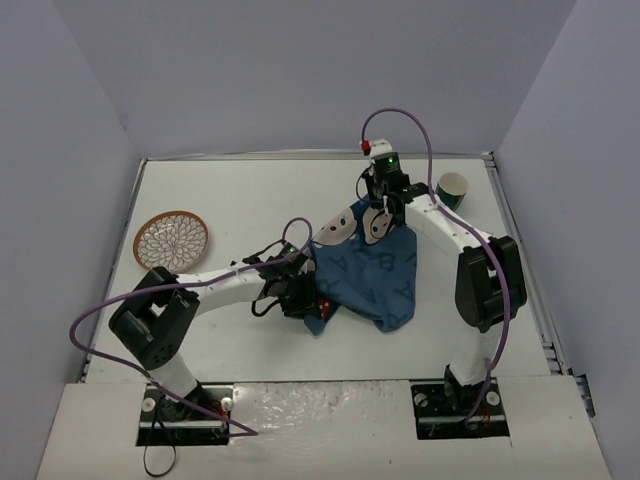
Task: Set the dinner table for one person
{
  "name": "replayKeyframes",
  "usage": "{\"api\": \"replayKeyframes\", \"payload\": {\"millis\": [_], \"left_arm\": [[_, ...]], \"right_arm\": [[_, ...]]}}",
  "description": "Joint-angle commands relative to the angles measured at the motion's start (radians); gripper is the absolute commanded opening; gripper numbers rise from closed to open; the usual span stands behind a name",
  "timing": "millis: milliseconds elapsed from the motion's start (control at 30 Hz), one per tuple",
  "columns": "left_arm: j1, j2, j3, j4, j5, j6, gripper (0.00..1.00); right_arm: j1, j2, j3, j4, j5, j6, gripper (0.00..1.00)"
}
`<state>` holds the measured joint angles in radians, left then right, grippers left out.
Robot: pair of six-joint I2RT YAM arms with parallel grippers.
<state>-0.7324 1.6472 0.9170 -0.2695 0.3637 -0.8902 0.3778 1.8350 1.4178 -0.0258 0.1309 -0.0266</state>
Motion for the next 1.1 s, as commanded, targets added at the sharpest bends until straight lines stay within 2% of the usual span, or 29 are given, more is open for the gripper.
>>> {"api": "replayKeyframes", "payload": {"millis": [0,200,300,433,567,733,867,1067], "left_arm": [[0.053,-0.086,-0.008,-0.02,-0.029,0.027,0.17],[0.104,-0.192,0.019,-0.169,-0.108,0.116,0.0],[0.128,-0.234,0.079,-0.268,-0.167,0.206,0.0],[0.155,-0.308,0.276,-0.487,-0.38,0.355,0.0],[0.157,-0.395,0.496,-0.621,-0.6,0.507,0.0],[0.157,-0.514,0.649,-0.636,-0.749,0.627,0.0],[0.157,-0.609,0.669,-0.604,-0.74,0.677,0.0],[0.156,-0.726,0.668,-0.668,-0.605,0.667,0.0]], "right_arm": [[-0.029,-0.112,-0.022,0.056,0.011,-0.006,0.0],[-0.045,-0.174,-0.045,0.055,0.012,-0.006,0.0],[-0.045,-0.226,-0.049,0.055,0.019,-0.003,0.0],[-0.044,-0.331,-0.048,0.053,0.044,-0.007,0.0],[-0.045,-0.449,-0.033,0.053,0.081,-0.018,0.0],[-0.043,-0.586,0.001,0.053,0.11,-0.038,0.0],[-0.045,-0.706,-0.009,0.052,0.122,-0.044,0.0],[-0.043,-0.854,-0.026,0.031,0.114,-0.036,0.0]]}}
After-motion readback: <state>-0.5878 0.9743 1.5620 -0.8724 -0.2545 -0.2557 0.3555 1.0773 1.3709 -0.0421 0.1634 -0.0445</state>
